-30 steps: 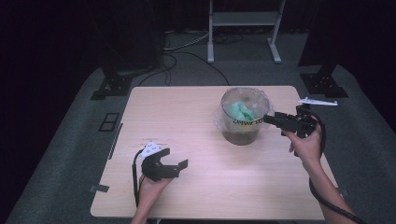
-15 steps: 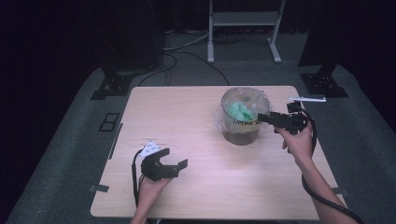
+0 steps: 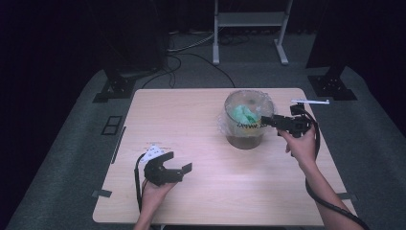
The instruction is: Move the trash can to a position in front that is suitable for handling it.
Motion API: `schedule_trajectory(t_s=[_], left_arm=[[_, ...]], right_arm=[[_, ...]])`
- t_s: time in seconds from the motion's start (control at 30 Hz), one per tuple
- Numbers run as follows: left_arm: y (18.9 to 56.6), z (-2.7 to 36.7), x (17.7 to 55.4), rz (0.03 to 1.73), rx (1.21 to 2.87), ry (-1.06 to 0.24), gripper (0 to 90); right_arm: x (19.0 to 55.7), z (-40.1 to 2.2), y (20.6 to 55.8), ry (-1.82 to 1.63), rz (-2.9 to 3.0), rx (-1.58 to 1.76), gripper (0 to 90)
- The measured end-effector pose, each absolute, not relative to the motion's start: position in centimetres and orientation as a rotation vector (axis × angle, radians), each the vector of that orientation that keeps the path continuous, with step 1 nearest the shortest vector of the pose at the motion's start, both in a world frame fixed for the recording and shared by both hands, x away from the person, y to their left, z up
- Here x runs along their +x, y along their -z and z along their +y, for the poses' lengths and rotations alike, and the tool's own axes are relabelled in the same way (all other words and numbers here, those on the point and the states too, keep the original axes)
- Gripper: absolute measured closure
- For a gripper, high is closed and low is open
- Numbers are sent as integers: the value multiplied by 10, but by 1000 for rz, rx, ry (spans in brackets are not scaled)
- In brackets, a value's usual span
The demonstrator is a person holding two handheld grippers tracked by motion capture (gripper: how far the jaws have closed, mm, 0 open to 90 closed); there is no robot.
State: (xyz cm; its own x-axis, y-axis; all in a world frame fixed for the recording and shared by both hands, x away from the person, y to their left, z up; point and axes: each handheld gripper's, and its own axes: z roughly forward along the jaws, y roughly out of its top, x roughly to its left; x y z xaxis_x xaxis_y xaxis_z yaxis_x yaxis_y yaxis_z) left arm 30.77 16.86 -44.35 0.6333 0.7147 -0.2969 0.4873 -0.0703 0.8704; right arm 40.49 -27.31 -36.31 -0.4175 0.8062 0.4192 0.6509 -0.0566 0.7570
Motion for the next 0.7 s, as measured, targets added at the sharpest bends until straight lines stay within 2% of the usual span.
schedule_trajectory(t_s=[0.7], left_arm=[[439,163,304,960,1731,-256,16]], right_arm=[[402,-219,364,-1513,2127,1493,341]])
